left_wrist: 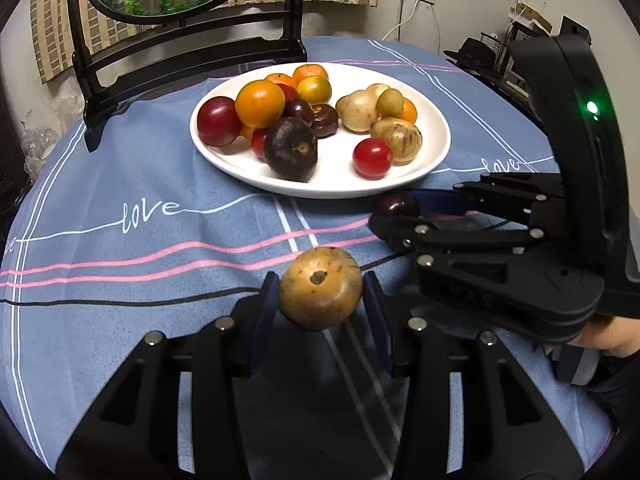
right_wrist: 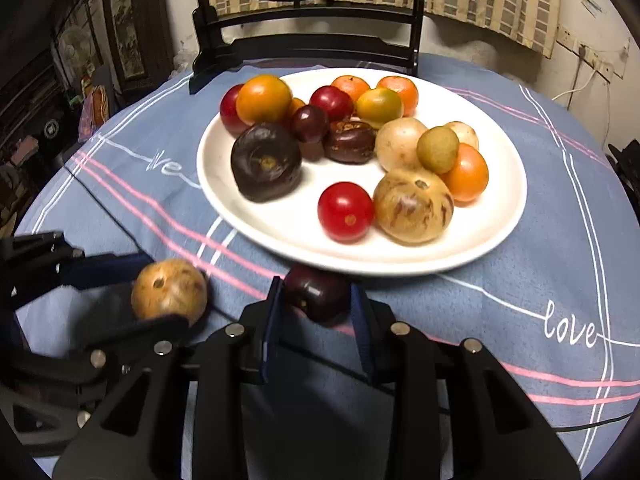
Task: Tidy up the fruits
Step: 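Grasp a pale streaked melon with the left tool while the right tool grasps a dark red fruit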
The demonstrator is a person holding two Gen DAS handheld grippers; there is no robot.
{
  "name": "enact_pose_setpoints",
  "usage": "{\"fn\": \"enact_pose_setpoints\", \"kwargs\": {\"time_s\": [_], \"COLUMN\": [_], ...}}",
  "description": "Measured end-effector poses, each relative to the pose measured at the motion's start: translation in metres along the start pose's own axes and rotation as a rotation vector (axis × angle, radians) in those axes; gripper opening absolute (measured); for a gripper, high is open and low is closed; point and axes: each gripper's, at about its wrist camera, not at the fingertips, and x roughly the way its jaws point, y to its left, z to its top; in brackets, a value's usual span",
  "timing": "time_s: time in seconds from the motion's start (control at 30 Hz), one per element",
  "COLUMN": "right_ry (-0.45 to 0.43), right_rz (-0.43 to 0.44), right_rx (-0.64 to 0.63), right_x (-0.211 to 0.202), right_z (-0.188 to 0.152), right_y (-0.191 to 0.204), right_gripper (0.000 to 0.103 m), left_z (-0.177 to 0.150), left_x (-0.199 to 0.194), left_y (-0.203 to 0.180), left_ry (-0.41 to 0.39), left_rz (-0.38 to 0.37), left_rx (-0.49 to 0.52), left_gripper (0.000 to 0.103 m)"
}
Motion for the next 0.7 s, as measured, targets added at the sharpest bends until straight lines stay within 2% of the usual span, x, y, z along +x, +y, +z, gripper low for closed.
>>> {"fn": "enact_pose_setpoints", "kwargs": {"time_s": [0.13,0.43,0.7], "right_ry": [-0.007,-0.057,-0.171], "right_rz": [-0.037,0.023,0.054], "right_rx": [-0.015,-0.001,0.05], "right_x": [-0.001,-0.049,-0.099], "right_z": [0.0,-0.009,0.011], "right_y": [0.006,-0.009,-0.037], "right_gripper": [0.032,0.032,0.032], "left_z": [0.0,0.006,0.043], "left_x": [0.0,-0.013,-0.034], "left_y": [-0.001,-0.007,-0.017], "left_ry": [0.004,-0.008,-0.081], "left_rz": [0.008,0.013,-0.005], "left_rx": [-0.003,0.003,0.023], "left_gripper": [0.044,0.044,0.044]}}
